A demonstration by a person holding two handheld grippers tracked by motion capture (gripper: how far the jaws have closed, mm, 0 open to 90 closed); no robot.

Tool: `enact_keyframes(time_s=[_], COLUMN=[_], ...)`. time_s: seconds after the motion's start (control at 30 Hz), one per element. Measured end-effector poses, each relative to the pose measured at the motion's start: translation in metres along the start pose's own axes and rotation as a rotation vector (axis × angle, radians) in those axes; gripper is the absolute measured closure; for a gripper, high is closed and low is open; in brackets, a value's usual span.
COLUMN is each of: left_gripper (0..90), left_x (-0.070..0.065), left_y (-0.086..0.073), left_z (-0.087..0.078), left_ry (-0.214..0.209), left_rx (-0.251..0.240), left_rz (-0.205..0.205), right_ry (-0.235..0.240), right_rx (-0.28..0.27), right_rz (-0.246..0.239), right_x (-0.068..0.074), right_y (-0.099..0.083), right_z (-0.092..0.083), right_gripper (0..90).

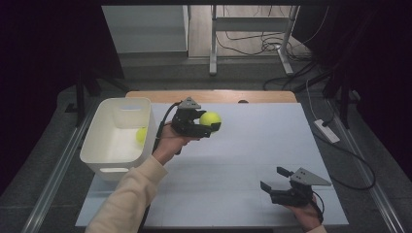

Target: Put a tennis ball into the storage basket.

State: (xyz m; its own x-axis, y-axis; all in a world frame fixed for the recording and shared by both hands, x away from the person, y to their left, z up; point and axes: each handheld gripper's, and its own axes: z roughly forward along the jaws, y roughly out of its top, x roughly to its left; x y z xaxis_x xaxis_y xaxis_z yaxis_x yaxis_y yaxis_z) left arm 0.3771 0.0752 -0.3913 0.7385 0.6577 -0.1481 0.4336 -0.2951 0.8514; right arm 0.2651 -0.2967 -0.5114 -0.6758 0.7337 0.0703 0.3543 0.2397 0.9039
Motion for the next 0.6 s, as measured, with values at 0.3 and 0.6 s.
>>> enact_keyframes(time_s=[0.3, 0.6], left_gripper=[27.3, 27.3], left_x=[0.004, 0.007], left_y=[0.0, 0.0], left_z=[-0.012, -0.026], left_ry=[0.018, 0.038], left_rx=[-0.02, -0.043], left_rz=[-0.004, -0.008], right_ry=[-0.002, -0.002], right_rx=[0.002, 0.002], right_rz=[0.0, 0.009], right_x=[0.0, -0.001], right_y=[0.0, 0.0], right_z=[0.001, 0.001], right_gripper=[12.6, 12.6])
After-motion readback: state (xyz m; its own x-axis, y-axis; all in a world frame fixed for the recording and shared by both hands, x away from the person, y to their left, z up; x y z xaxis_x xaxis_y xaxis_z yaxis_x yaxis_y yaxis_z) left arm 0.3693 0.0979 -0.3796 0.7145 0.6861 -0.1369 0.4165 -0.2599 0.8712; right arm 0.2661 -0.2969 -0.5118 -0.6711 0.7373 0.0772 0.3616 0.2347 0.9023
